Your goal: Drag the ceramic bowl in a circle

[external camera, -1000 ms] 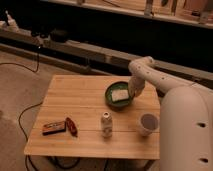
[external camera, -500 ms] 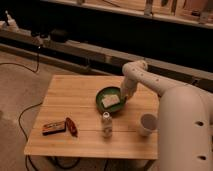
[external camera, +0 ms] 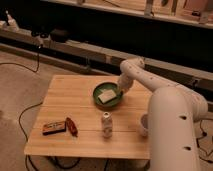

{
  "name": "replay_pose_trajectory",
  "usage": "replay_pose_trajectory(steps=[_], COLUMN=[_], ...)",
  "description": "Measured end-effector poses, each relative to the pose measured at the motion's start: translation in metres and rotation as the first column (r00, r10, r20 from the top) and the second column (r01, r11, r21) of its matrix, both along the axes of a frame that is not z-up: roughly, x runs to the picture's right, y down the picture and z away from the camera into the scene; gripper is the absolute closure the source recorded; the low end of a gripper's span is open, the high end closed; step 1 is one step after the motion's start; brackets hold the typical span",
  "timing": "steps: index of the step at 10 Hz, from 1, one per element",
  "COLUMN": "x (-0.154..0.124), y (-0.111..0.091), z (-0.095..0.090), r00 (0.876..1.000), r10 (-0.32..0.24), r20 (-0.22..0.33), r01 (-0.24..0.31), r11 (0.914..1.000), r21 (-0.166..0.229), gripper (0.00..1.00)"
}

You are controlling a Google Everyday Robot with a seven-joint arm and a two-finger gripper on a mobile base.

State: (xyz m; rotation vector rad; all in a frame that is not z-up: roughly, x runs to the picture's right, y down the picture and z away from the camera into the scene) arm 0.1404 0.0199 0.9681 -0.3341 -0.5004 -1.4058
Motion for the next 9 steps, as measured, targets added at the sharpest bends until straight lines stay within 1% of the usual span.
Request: replay_pose_trajectory(steps=[1, 2, 3, 4, 5, 6, 7, 8, 9], x=[0.019, 0.039, 0.056, 0.07, 0.078, 0.082, 0.076, 0.067, 0.042], y=[-0.005, -0.008, -0.012, -0.012, -0.006, 0.005, 0.021, 0.029, 0.043], z=[0.0, -0.007, -0.016, -0.031, -0.046, -0.061, -0.073, -0.079, -0.09], r00=[0.999, 0.997, 0.994, 0.991, 0.988, 0.987, 0.989, 0.992, 0.997], r10=[0.009, 0.018, 0.018, 0.008, -0.004, -0.012, -0.013, -0.014, -0.018], r20=[-0.036, -0.076, -0.108, -0.136, -0.152, -0.16, -0.145, -0.128, -0.076], r01=[-0.009, -0.017, -0.016, -0.006, 0.004, 0.009, 0.006, 0.006, 0.011], r11=[0.9999, 0.9998, 0.9997, 0.9999, 1.0, 0.9998, 0.9987, 0.9977, 0.9952], r21=[0.011, 0.014, 0.021, 0.016, 0.002, -0.019, -0.051, -0.067, -0.098], gripper=[0.78, 0.78, 0.78, 0.78, 0.78, 0.78, 0.78, 0.78, 0.78])
